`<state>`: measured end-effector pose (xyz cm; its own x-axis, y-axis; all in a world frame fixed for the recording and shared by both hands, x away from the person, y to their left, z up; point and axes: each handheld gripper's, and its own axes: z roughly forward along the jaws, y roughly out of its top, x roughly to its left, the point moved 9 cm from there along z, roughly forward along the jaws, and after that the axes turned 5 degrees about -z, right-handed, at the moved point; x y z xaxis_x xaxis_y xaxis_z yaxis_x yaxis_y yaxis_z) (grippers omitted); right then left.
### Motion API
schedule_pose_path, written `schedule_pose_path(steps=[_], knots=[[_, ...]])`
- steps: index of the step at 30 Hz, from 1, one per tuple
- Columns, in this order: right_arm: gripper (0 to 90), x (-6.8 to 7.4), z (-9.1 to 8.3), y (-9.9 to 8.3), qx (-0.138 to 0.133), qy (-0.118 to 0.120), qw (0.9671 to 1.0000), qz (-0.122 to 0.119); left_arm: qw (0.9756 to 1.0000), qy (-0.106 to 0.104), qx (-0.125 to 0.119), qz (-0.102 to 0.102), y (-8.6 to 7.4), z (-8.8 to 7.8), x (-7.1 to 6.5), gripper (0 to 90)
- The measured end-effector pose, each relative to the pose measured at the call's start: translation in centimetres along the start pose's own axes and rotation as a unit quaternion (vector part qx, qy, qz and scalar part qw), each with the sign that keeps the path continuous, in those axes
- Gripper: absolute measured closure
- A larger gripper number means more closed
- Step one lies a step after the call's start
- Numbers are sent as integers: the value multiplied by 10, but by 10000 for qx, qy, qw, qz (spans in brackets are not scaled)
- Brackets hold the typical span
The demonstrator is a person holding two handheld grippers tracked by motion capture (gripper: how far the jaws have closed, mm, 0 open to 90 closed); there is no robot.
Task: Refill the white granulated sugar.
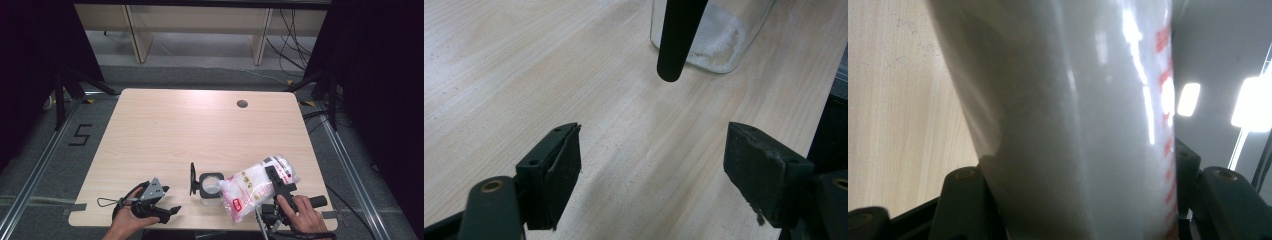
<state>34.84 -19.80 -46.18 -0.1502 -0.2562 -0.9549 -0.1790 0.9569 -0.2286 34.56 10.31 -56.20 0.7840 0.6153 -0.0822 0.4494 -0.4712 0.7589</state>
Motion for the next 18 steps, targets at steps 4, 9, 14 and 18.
schedule_pose_path(steps=[4, 9, 14, 18], knots=[[416, -2, 1, 3, -101, -55, 9999, -127, 10000, -29, -22, -18, 0, 0, -1, 225], [416, -1, 0, 2, -88, -40, 10000, -21, 10000, -29, -41, -26, 1, 0, -1, 225], [416, -2, 0, 2, -84, -51, 9999, -38, 10000, -29, -37, -20, 1, 0, -1, 225], [416, -2, 1, 2, -103, -82, 9999, 36, 10000, -5, -23, -58, 0, 0, -1, 225]])
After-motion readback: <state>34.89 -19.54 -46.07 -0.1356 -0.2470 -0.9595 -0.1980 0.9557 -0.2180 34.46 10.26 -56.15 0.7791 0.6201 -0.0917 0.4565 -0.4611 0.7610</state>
